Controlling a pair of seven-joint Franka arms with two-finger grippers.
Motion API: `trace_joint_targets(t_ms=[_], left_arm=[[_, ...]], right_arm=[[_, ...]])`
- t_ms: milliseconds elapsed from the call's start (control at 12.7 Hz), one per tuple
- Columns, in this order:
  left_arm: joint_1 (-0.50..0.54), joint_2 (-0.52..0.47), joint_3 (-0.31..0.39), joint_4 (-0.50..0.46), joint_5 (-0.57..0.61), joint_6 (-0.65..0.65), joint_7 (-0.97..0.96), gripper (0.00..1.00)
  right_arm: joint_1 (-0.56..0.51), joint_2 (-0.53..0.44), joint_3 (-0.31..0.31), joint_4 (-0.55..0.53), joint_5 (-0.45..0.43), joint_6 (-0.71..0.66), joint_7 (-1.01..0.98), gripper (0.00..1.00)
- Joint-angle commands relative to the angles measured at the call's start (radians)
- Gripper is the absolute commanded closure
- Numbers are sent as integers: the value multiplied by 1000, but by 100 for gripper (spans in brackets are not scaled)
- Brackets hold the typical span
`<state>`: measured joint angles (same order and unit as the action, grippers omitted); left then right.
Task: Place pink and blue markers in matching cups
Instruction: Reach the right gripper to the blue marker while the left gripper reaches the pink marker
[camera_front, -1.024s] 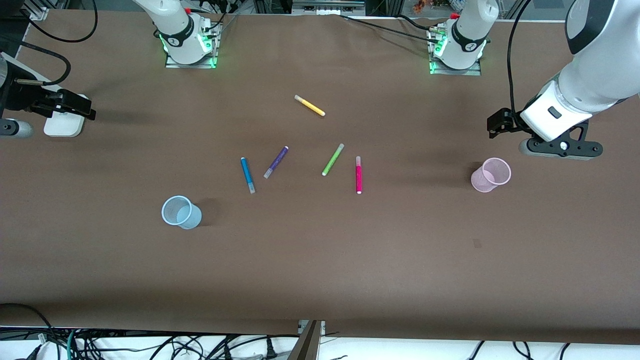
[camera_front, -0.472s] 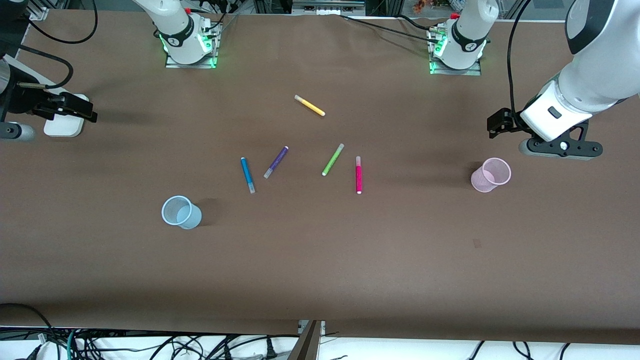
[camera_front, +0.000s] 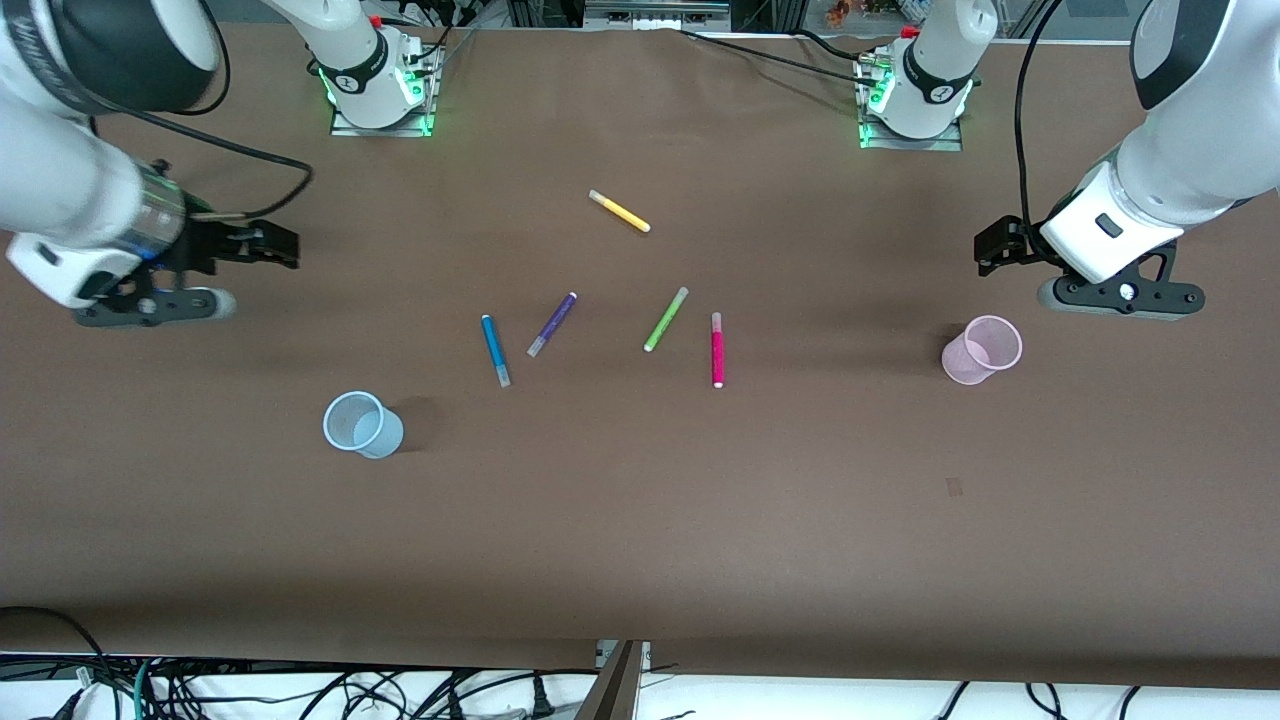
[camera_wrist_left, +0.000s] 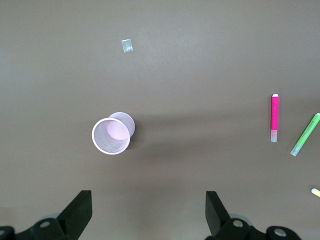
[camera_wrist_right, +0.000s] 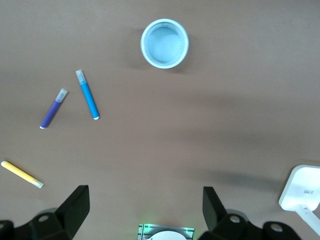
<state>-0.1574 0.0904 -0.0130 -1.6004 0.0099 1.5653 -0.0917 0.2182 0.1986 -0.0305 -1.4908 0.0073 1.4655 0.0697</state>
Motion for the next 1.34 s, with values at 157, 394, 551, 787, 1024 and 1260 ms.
trace_joint_targets(t_ms=[157, 394, 551, 787, 1024, 1260], left_arm=[[-10, 11, -33, -65, -77, 88, -71, 0], [-10, 52, -122, -99, -77, 183, -218, 0], [-13, 104, -178, -101, -77, 215, -299, 0], [-33, 219, -264, -99, -61, 312, -446, 0], [-114, 346, -266, -99, -56, 441, -534, 0], [-148, 451, -266, -98, -16, 547, -563, 0]], right_arm=[[85, 100, 3, 27, -10, 53, 1, 0], [89, 182, 4, 23, -3, 168, -13, 0], [117, 228, 6, 21, 10, 231, -8, 0], [148, 303, 6, 18, 10, 326, 4, 0], [182, 372, 6, 18, 11, 421, 5, 0], [196, 444, 6, 17, 11, 516, 5, 0]])
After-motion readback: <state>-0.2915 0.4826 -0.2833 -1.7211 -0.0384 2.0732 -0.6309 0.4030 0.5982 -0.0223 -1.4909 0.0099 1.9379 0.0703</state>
